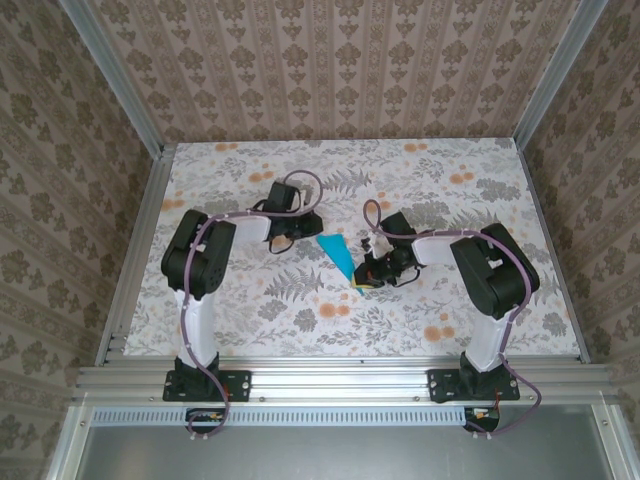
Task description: Fold a paper plane with a square sheet of paper (pick it up from the middle)
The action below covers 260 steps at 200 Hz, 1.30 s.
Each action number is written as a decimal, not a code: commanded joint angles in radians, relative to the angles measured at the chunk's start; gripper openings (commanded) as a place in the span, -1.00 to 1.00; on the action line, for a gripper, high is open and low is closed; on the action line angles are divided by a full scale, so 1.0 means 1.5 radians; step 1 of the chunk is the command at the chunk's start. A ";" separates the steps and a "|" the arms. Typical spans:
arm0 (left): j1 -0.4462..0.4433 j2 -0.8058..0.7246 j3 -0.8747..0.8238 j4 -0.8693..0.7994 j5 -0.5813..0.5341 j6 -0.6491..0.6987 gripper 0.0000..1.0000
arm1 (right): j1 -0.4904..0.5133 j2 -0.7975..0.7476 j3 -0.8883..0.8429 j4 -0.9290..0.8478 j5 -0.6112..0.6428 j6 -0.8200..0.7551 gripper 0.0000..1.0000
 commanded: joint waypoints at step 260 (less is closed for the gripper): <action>-0.316 0.055 0.360 -0.666 -0.441 -0.242 0.43 | -0.198 -0.334 -0.162 0.137 0.347 0.116 1.00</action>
